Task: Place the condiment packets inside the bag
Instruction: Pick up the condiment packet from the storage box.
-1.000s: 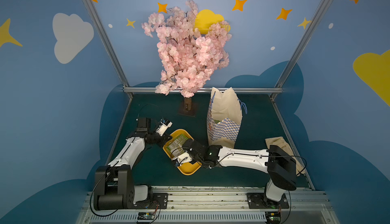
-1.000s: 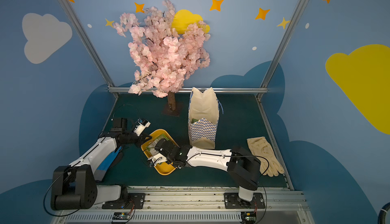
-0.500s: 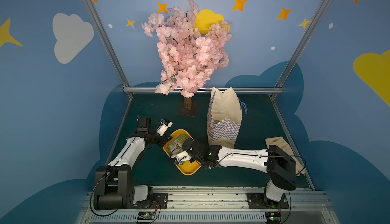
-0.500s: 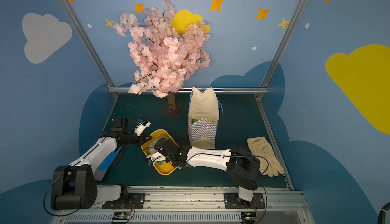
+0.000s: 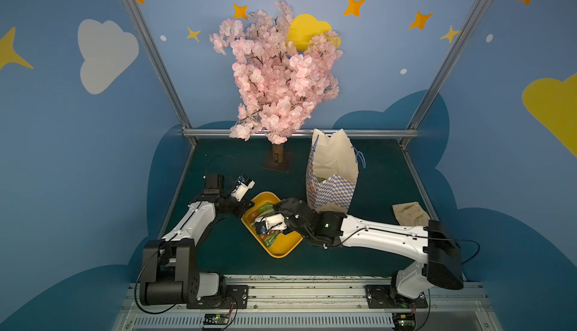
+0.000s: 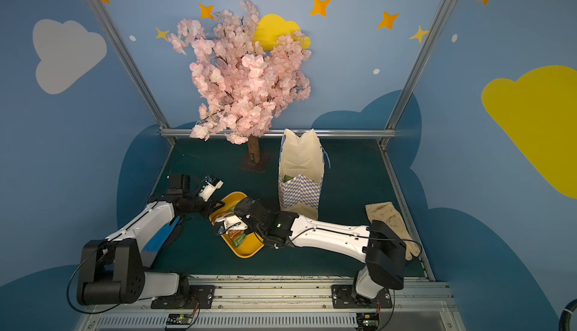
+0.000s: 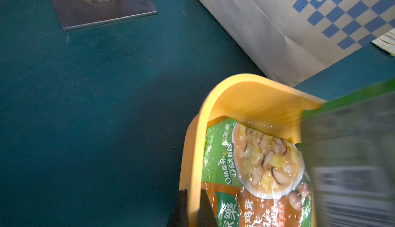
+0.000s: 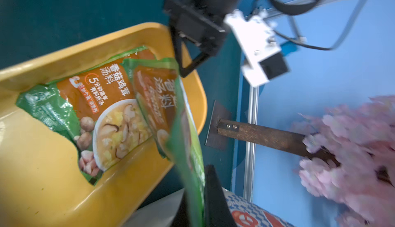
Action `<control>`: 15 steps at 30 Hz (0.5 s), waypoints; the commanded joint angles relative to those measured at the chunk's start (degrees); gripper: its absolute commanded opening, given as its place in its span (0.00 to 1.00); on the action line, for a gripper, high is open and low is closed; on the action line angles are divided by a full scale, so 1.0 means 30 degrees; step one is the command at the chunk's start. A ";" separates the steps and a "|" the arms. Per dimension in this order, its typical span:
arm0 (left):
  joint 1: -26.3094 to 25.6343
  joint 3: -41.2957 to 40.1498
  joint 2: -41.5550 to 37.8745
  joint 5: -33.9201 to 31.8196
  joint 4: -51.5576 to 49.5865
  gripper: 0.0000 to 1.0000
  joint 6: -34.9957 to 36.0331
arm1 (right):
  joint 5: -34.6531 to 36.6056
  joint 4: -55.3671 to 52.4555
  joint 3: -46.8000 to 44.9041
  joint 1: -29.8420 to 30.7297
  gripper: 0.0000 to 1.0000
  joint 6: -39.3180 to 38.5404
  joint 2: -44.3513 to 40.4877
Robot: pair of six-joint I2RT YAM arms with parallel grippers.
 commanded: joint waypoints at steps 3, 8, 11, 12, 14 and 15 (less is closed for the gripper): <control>-0.0029 -0.0106 0.0023 0.0223 0.0421 0.03 -0.0496 | 0.0549 -0.3384 0.2893 -0.0055 0.00 0.4740 -0.2405; -0.0046 -0.0204 -0.0193 0.0258 0.0493 0.03 -0.0923 | 0.1887 -0.3606 0.4185 -0.0856 0.00 0.8595 -0.4088; -0.0048 -0.0395 -0.0256 0.0446 0.0721 0.03 -0.1197 | 0.2515 -0.3495 0.4508 -0.1439 0.00 1.0575 -0.4912; -0.0051 -0.0508 -0.0282 0.0496 0.0873 0.03 -0.1312 | 0.2782 -0.3768 0.4739 -0.1633 0.00 1.1176 -0.5148; -0.0112 -0.0693 -0.0283 0.0526 0.1154 0.03 -0.1505 | 0.3402 -0.4573 0.5377 -0.2349 0.00 1.2576 -0.5496; -0.0151 -0.0776 -0.0286 0.0517 0.1227 0.03 -0.1559 | 0.3586 -0.5009 0.5650 -0.2659 0.00 1.3297 -0.5649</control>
